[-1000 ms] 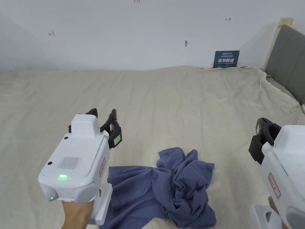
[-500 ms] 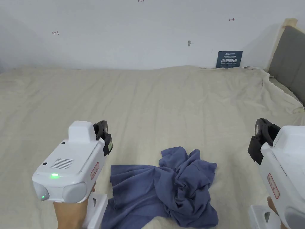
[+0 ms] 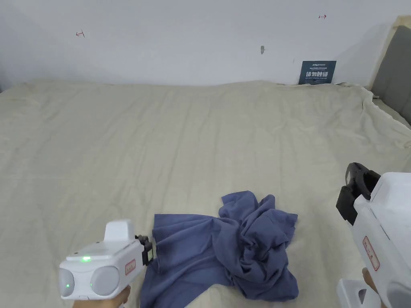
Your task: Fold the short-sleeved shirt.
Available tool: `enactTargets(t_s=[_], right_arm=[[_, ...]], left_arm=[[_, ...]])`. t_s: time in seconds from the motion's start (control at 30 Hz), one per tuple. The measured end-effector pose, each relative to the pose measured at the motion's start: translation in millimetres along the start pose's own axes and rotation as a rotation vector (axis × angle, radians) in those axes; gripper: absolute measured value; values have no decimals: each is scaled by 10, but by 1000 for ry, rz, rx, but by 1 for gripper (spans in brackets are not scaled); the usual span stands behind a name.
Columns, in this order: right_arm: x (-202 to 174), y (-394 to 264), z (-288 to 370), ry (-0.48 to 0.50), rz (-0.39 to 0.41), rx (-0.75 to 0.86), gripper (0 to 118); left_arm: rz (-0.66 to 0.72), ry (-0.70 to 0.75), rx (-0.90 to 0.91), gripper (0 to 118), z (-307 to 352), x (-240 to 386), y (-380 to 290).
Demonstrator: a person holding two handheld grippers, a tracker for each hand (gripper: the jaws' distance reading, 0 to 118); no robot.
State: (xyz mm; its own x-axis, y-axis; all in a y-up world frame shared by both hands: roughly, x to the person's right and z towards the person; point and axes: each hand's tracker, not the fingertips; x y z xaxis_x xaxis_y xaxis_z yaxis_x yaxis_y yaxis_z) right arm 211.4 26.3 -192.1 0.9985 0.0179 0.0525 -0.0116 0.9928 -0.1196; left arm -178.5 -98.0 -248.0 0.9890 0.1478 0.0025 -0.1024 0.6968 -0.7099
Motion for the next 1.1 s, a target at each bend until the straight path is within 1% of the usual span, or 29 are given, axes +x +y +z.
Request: enactTargets(t_s=[0.07,0.1,0.17,0.2,0.23,0.27,0.33,0.37,0.4,0.53,0.6,0.63,0.7,0.73,0.77,0.8,0.83,0.87,0.97,1.1], right_arm=[[-13,-26,-7,6,1,-9,0],[-17,-39,-9,8,1,-13,0],[-29,-61,-9,12,2,-21,0],[-33,-71,-11,13,1,-23,0],[-36,-80,-14,14,0,-27,0],[-46,-81,-10,15,-1,-30,0],[-57,-91,-11,17,-4,-38,0],[-61,-98,-13,19,-4,-41,0],[-62,-110,-18,20,-4,-44,0],[-65,-141,-27,25,-4,-54,0],[-64,-155,-33,25,0,-60,0],[-63,-160,-35,25,0,-62,0],[-53,-177,-43,25,0,-67,0],[-50,-187,-50,23,-1,-68,0],[-47,-197,-63,23,-2,-72,0],[-41,-212,-81,23,-4,-76,0],[-37,-222,-100,23,-4,-82,0],[-34,-233,-125,22,-5,-90,0],[-12,-283,-252,22,-13,-131,0],[49,-432,-665,39,-25,-298,1]], left_arm=[[13,1,-63,0,-123,-58,-162],[19,-1,-87,3,-160,-75,-233],[45,-1,-136,21,-205,-85,-383],[46,3,-159,35,-189,-75,-428],[52,3,-165,40,-199,-70,-480],[53,4,-194,40,-223,-63,-532],[61,17,-219,68,-251,-33,-597],[59,28,-232,71,-269,-14,-627],[55,34,-239,71,-297,3,-657],[39,61,-277,71,-483,11,-752],[16,76,-269,69,-470,69,-749],[-4,94,-277,62,-462,97,-735],[-45,84,-259,42,-418,140,-716],[-57,82,-257,26,-451,101,-700],[-58,67,-254,15,-460,86,-684],[-49,32,-254,7,-463,91,-668],[-36,6,-251,5,-465,93,-656],[-37,20,-251,4,-439,109,-643],[-48,-1,-215,3,-343,113,-568],[-9,-65,-154,3,-249,55,-410]])
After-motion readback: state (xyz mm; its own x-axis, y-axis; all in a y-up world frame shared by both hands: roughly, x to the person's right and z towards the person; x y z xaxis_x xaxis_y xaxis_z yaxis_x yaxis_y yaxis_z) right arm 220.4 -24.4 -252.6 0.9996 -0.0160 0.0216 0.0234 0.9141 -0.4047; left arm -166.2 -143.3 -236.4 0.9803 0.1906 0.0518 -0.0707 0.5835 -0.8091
